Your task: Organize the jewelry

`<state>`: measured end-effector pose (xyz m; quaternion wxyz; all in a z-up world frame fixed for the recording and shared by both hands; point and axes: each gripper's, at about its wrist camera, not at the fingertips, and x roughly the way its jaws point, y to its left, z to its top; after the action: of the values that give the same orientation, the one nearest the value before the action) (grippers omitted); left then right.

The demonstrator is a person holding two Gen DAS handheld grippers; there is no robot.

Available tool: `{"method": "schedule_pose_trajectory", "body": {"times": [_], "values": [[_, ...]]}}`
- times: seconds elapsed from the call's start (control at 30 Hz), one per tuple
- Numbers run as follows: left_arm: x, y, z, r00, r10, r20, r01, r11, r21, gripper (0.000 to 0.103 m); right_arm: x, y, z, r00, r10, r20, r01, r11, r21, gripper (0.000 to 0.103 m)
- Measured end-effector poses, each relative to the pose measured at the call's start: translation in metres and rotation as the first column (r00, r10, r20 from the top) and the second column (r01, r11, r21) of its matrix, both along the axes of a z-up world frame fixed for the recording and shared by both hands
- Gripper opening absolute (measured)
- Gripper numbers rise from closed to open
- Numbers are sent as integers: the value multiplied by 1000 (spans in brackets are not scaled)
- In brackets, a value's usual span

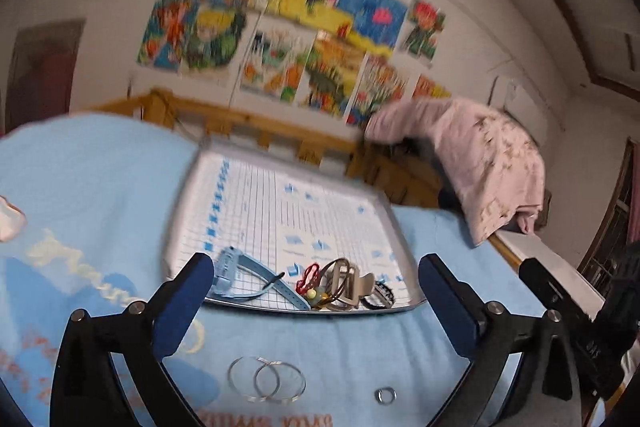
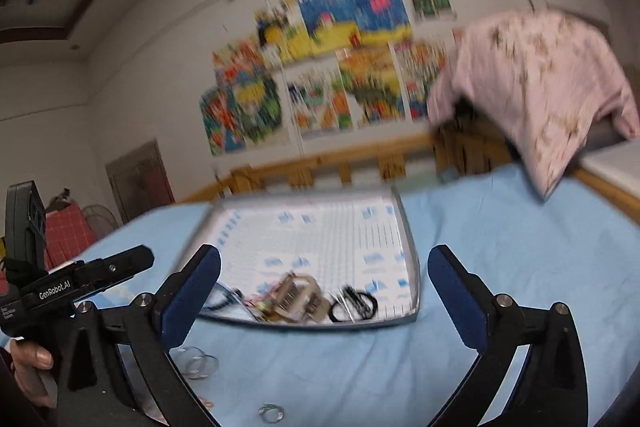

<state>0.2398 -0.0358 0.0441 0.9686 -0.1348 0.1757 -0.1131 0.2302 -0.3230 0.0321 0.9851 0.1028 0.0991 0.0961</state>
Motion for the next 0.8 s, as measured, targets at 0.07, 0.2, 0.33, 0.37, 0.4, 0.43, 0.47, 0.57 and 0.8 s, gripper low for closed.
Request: {"method": "schedule_pose_trajectory", "body": {"times": [0.07, 0.2, 0.33, 0.37, 0.4, 0.43, 0.47, 0.57, 0.8], "values": [[-18, 4, 5, 999, 9, 33, -9, 1000, 21, 103, -23, 2, 8, 1000, -3, 29, 3, 1000, -14, 102], [-65, 8, 11, 996, 19, 83, -25, 997, 71, 103, -69, 6, 14, 996, -19, 85, 20, 1000, -4, 102], [-107, 15, 9, 994, 29, 109, -38, 996, 78, 103, -117, 11, 13, 992, -35, 120, 37, 999, -8, 102], [-117, 17, 7, 993, 33, 112, -42, 996, 79, 103, -124, 13, 10, 992, -37, 124, 38, 999, -10, 102], [-126, 19, 5, 993, 35, 114, -45, 995, 84, 103, -136, 14, 8, 991, -37, 127, 39, 999, -15, 102], [-137, 21, 4, 992, 34, 121, -45, 995, 90, 103, -144, 17, 6, 992, -36, 121, 39, 999, -21, 102], [-143, 21, 3, 992, 31, 125, -43, 994, 97, 103, -150, 19, 4, 992, -35, 118, 38, 999, -24, 102], [-167, 23, 1, 989, 31, 144, -50, 990, 128, 103, -173, 19, -5, 994, -29, 103, 31, 999, -14, 102], [-214, 32, -17, 991, 30, 130, -50, 987, 155, 103, -216, 25, -18, 995, -23, 94, 25, 999, -22, 102]]}}
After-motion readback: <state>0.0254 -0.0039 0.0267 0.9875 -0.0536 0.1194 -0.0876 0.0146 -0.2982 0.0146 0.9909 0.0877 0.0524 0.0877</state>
